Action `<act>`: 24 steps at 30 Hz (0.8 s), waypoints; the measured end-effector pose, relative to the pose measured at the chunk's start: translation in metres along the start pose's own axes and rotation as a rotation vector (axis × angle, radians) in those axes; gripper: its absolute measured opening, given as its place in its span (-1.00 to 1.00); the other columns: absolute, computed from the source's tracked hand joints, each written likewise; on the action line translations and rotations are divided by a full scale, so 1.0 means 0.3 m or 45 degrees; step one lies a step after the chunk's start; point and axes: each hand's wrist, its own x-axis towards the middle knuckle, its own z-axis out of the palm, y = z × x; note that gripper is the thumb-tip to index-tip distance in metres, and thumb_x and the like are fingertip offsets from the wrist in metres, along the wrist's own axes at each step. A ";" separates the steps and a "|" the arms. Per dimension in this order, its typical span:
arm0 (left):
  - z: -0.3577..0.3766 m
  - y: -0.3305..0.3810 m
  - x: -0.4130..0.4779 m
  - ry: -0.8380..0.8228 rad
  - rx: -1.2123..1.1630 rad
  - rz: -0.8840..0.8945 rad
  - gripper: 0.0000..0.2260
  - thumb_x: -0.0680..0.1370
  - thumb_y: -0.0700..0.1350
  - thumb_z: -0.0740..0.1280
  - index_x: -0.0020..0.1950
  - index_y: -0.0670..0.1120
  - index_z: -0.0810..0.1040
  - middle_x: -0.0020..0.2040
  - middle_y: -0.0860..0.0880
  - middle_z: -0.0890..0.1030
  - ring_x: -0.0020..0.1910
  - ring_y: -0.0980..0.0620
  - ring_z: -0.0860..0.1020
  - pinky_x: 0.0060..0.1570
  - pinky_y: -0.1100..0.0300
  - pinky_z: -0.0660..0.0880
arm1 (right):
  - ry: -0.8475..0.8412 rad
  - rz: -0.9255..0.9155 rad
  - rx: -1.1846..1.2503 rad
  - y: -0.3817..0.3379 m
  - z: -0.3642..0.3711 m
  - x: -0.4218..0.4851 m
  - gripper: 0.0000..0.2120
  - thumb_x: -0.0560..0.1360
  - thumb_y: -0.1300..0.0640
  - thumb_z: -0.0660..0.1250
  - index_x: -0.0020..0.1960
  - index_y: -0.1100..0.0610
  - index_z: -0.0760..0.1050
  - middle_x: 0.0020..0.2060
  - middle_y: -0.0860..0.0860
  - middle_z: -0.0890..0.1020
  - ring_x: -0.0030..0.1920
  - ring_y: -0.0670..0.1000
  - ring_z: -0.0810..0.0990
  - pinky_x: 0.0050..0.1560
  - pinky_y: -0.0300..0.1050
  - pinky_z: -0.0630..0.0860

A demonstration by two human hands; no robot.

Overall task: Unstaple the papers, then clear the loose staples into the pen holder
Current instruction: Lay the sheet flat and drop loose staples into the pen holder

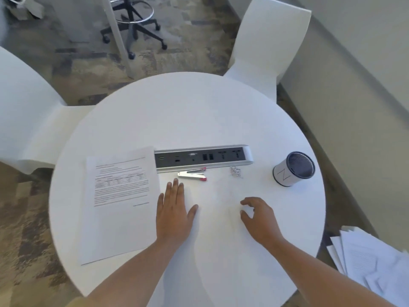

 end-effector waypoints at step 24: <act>0.140 0.024 0.033 0.060 0.116 -0.143 -0.25 0.55 0.36 0.04 0.60 -0.08 0.17 0.65 0.01 0.11 0.63 0.01 0.03 0.59 -0.05 0.02 | -0.036 -0.533 -0.575 -0.061 0.012 0.435 -0.82 0.48 0.32 0.25 -0.02 0.16 0.58 -0.09 0.09 0.54 -0.10 0.16 0.53 -0.24 0.00 0.56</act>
